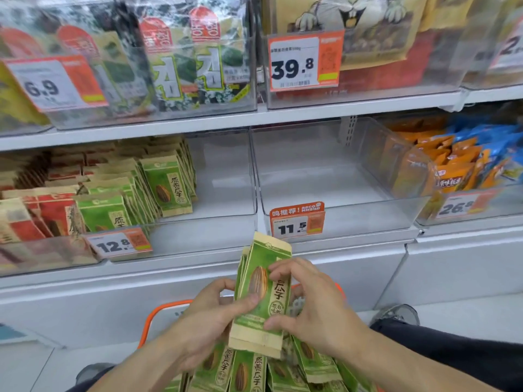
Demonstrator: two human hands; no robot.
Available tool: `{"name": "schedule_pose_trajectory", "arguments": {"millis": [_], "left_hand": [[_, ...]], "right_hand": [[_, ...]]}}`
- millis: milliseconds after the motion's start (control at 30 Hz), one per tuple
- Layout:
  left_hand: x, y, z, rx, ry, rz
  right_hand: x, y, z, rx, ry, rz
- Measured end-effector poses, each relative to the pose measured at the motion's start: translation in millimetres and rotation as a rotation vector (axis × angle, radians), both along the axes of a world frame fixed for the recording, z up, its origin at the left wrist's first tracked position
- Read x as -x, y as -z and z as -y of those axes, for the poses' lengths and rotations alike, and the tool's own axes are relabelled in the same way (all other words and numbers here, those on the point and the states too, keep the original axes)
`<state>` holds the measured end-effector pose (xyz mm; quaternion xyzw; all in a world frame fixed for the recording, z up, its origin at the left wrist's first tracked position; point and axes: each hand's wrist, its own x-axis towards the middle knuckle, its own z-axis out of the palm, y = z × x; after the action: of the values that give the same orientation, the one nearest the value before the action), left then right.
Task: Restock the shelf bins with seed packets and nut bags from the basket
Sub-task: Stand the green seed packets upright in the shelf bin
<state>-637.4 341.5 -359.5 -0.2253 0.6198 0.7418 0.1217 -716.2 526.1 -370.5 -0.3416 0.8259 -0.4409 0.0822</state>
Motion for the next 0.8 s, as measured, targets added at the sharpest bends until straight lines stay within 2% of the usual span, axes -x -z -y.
{"name": "schedule_pose_trajectory", "arguments": {"millis": [100, 133, 200, 267, 333, 433, 500, 633, 800], "left_hand": [[-8.5, -16.6, 24.4, 0.03, 0.099, -0.052], [-10.4, -22.0, 32.3, 0.05, 0.14, -0.076], [-10.9, -29.9, 45.6, 0.087, 0.187, -0.16], [-8.0, -36.3, 55.0, 0.107, 0.2, -0.246], [-3.6, -41.7, 61.6, 0.122, 0.217, -0.298], [2.7, -46.0, 69.1, 0.199, 0.187, -0.344], [6.5, -50.2, 69.2, 0.238, 0.105, -0.409], [12.7, -61.8, 75.8, 0.316, -0.033, -0.606], [14.7, -67.9, 96.5, 0.436, -0.17, -0.681]], "right_hand": [[-4.2, -15.6, 6.2, 0.11, 0.114, 0.008], [-2.4, -20.3, 8.8, 0.149, 0.174, 0.058], [4.4, -32.3, 14.7, 0.201, 0.205, 0.286], [15.3, -39.8, 20.4, 0.251, 0.066, 0.52], [21.0, -52.0, 28.5, 0.25, -0.106, 0.576], [25.8, -60.3, 45.2, 0.199, -0.16, 0.425], [28.4, -65.9, 58.3, 0.192, -0.105, 0.341], [28.8, -86.9, 86.7, 0.191, -0.01, 0.049], [24.7, -92.5, 122.4, 0.14, -0.1, -0.127]]}}
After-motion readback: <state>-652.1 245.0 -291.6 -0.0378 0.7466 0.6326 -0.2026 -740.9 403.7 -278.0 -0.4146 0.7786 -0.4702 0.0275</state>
